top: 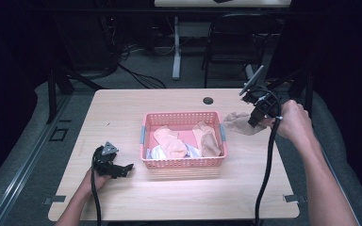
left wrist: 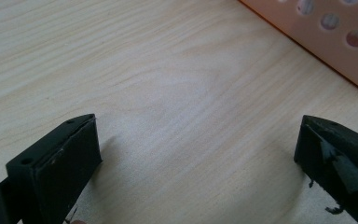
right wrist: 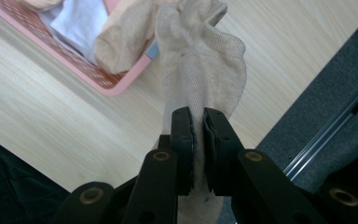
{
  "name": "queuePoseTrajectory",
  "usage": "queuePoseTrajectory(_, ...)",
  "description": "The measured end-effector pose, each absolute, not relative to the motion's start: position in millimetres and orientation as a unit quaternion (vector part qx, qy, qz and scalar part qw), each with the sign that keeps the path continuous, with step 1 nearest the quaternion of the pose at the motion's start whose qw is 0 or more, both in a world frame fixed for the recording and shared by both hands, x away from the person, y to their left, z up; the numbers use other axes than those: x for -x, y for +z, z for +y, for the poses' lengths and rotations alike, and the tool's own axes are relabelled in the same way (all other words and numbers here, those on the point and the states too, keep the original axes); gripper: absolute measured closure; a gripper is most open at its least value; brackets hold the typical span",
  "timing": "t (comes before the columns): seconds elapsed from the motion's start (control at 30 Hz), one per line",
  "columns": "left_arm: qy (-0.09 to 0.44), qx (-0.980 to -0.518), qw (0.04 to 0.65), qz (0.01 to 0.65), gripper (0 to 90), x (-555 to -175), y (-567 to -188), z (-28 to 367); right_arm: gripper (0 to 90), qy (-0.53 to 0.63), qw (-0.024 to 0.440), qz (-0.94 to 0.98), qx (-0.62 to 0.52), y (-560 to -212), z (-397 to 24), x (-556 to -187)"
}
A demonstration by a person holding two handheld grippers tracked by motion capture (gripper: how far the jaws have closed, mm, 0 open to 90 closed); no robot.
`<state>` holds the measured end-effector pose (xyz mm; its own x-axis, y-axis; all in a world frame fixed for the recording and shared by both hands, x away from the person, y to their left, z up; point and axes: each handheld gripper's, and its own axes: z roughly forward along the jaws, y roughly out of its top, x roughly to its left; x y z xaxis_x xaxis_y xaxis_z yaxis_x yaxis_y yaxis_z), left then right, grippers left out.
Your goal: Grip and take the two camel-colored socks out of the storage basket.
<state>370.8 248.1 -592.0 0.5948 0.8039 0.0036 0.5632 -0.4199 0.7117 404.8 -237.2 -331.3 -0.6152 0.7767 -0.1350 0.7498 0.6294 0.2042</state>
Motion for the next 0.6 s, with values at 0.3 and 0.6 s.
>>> queuePoseTrajectory(0.3,0.173,-0.825,0.343,0.414,0.0,-370.9,-591.8,248.3,83.1,0.069,0.104,0.878,-0.462,-335.4,-271.8,-398.2)
queuePoseTrajectory(0.6,0.175,-0.824,0.344,0.415,0.0,-370.8,-592.0,248.1,83.2,0.046,0.086,0.874,-0.476,-358.4,-287.2,-404.7)
